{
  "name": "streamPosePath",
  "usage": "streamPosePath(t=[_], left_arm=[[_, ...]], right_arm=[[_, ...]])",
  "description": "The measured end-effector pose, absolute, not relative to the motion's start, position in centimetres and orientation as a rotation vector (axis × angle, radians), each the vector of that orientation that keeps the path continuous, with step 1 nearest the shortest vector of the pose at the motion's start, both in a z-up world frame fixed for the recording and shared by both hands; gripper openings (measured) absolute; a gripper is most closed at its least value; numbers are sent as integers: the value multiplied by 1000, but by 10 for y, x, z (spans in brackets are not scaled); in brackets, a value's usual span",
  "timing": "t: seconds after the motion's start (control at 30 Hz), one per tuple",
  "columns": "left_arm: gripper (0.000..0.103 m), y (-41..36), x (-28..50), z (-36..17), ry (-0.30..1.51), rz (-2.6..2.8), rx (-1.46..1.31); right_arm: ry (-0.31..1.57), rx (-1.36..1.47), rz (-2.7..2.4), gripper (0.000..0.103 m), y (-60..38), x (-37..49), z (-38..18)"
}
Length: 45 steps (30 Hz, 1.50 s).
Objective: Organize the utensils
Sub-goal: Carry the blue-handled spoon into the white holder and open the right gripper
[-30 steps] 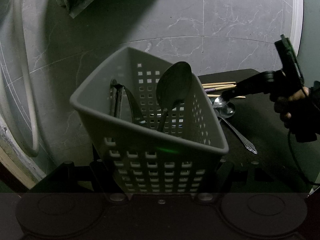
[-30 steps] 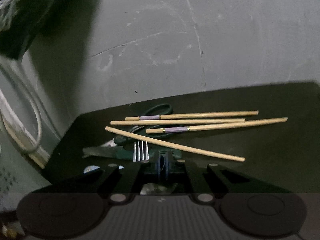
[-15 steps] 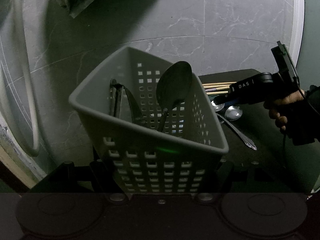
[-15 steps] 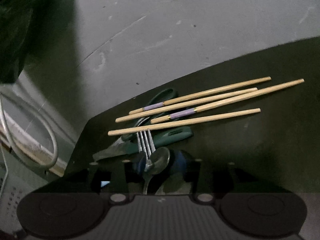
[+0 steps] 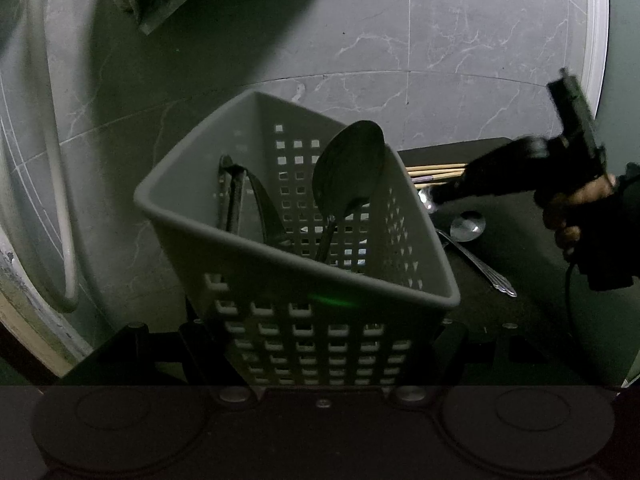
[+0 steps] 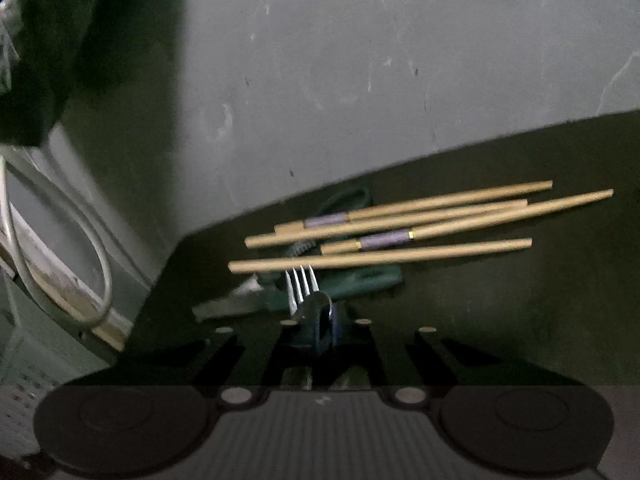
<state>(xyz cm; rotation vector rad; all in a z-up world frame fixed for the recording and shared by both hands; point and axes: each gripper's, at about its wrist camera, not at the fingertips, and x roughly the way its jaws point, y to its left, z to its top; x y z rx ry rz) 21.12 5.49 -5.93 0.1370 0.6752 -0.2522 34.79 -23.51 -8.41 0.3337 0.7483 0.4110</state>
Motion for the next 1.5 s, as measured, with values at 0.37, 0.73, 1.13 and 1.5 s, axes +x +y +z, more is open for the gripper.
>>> streamPosePath(t=[0.37, 0.73, 1.13, 1.5], left_arm=[[77, 54, 211, -60, 674, -252, 134], [77, 55, 211, -62, 667, -258, 130], [77, 55, 212, -62, 665, -263, 130], [77, 55, 213, -62, 665, -263, 131]], right_arm=[[537, 232, 429, 2, -235, 309, -15], [310, 126, 502, 2, -220, 262, 62], [203, 29, 693, 2, -168, 241, 99], [279, -134, 802, 2, -124, 231, 67]])
